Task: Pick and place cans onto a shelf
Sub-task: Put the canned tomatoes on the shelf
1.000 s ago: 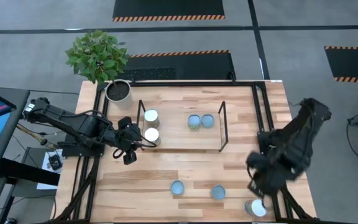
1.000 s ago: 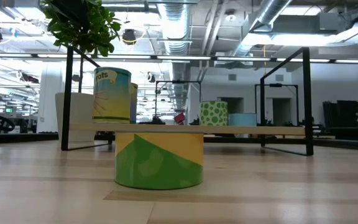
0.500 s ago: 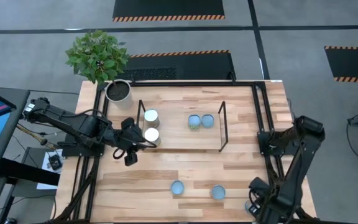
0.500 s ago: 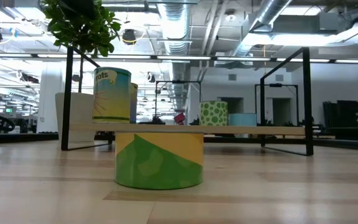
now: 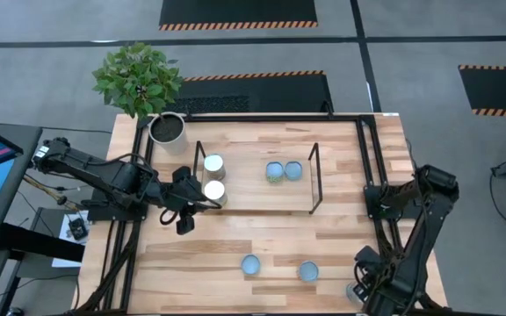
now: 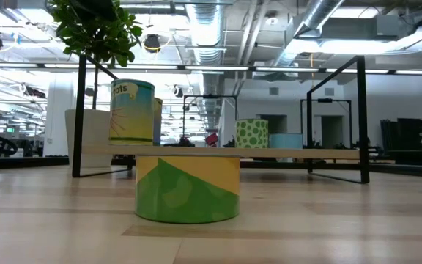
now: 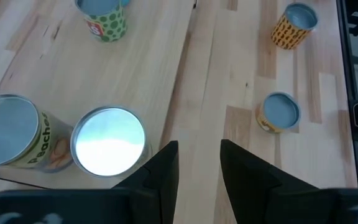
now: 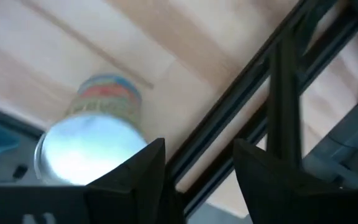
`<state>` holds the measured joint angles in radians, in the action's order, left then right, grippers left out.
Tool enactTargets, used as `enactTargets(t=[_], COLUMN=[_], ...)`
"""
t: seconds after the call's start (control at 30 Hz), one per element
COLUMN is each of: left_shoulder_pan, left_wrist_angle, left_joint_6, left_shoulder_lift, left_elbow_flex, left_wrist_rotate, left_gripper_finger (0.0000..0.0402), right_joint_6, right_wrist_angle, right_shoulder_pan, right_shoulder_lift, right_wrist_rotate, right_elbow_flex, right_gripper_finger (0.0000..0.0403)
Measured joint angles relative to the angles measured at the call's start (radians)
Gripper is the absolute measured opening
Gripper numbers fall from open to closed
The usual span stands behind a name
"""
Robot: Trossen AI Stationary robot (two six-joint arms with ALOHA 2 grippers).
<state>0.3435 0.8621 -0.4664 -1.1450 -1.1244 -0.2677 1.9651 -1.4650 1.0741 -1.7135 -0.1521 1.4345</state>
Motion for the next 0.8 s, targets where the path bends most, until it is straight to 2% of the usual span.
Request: enactTargets(t=[0.37, 0.43, 0.57, 0.67, 0.8], left_shoulder_pan=[0.0, 0.0, 0.0, 0.0, 0.0], left_wrist_angle=[-0.001, -0.001, -0.001, -0.001, -0.001], left_joint_6=[-0.006, -0.006, -0.011, -0.016, -0.016], left_shoulder_lift=[0.0, 0.0, 0.0, 0.0, 0.0], left_elbow_flex=[0.0, 0.0, 0.0, 0.0, 0.0], left_wrist_rotate=[-0.001, -0.001, -0.003, -0.002, -0.002], left_gripper_finger=[0.0105, 0.0105, 0.0105, 0.0105, 0.0105], right_joint_6=[0.002, 0.02, 0.028, 0.022, 0.006], right_wrist_angle=[-0.097, -0.043, 0.191, 0.338, 0.355], right_shoulder_pan=[0.001, 0.009, 0.017, -0.003, 0.0], right_shoulder_lift=[0.105, 0.138, 0.213, 0.272, 0.275], right_wrist_rotate=[0.12, 0.126, 0.106, 0.113, 0.149], right_elbow_flex=[-0.02, -0.088, -0.251, -0.3, -0.306], right_gripper_finger=[0.0208, 0.0208, 0.0208, 0.0207, 0.0208])
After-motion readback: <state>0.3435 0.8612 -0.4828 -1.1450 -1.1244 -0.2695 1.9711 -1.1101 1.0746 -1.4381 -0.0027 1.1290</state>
